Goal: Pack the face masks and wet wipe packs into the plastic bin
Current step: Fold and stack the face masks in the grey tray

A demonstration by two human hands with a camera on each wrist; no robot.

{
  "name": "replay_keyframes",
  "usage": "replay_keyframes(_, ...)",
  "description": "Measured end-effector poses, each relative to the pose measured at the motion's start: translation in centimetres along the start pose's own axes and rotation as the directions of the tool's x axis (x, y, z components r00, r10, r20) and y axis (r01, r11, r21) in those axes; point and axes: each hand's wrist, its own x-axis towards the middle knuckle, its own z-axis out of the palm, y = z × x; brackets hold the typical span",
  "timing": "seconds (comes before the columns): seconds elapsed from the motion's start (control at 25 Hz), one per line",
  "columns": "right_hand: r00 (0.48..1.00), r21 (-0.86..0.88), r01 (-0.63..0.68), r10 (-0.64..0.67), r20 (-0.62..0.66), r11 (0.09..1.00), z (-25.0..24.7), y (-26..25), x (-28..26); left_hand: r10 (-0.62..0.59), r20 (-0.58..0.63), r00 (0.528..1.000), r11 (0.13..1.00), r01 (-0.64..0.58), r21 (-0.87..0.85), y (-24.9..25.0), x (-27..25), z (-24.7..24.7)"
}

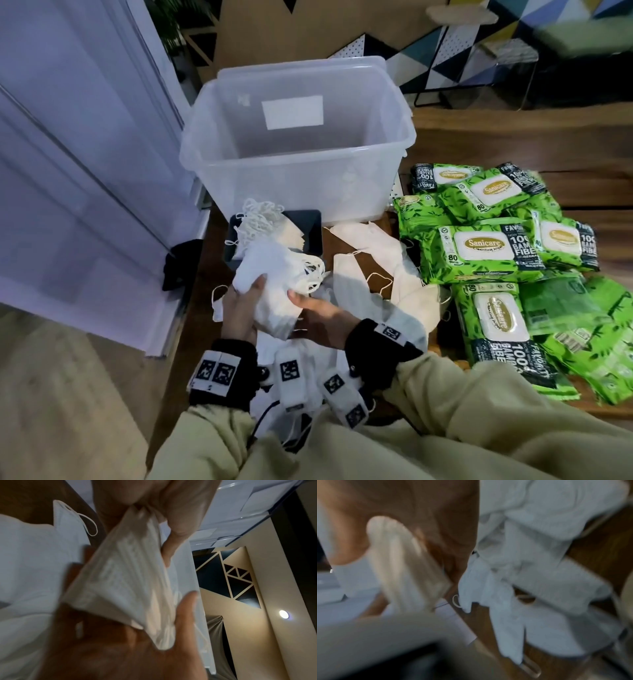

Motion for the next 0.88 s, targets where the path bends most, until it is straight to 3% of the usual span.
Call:
replay_keyframes(0.12,0.972,0.249,0.142,-0.088,-0.218,0.958,-0.2,-0.2,1.7,-0.027,0.012,1.0,1.0,0.027,0.001,-1.0,0.3,0.5)
replay_keyframes(0.36,0.812,0.24,0.328,-0.143,-0.565,0.914,-2.0,-0.6,2.2,-0.082,-0.013,0.997,0.996,0.082,0.019,-2.0,1.3,-0.8)
replay_keyframes(0.64,0.881,0.187,0.259,-0.153,-0.448,0.947,-4.3,-2.1,1.5,-0.069,0.068,0.995,0.993,0.062,0.1,-2.4,1.1,-1.5)
replay_keyframes(0.76,0.937,0.172,0.213,-0.151,-0.314,0.962,-4.2,-1.6,0.9,-0.073,0.073,0.995,0.984,0.06,0.168,-2.9,1.2,-1.8)
replay_keyframes(0.8,0.95,0.105,0.222,-0.191,-0.245,0.969,-4.0,-1.1,0.7,-0.065,0.06,0.996,0.982,0.053,0.183,-3.0,1.4,-2.0)
replay_keyframes(0.88,0.948,-0.207,0.239,-0.274,-0.164,0.949,-3.8,-0.3,0.7,-0.041,0.063,0.997,0.985,0.03,0.169,-3.4,1.8,-2.3)
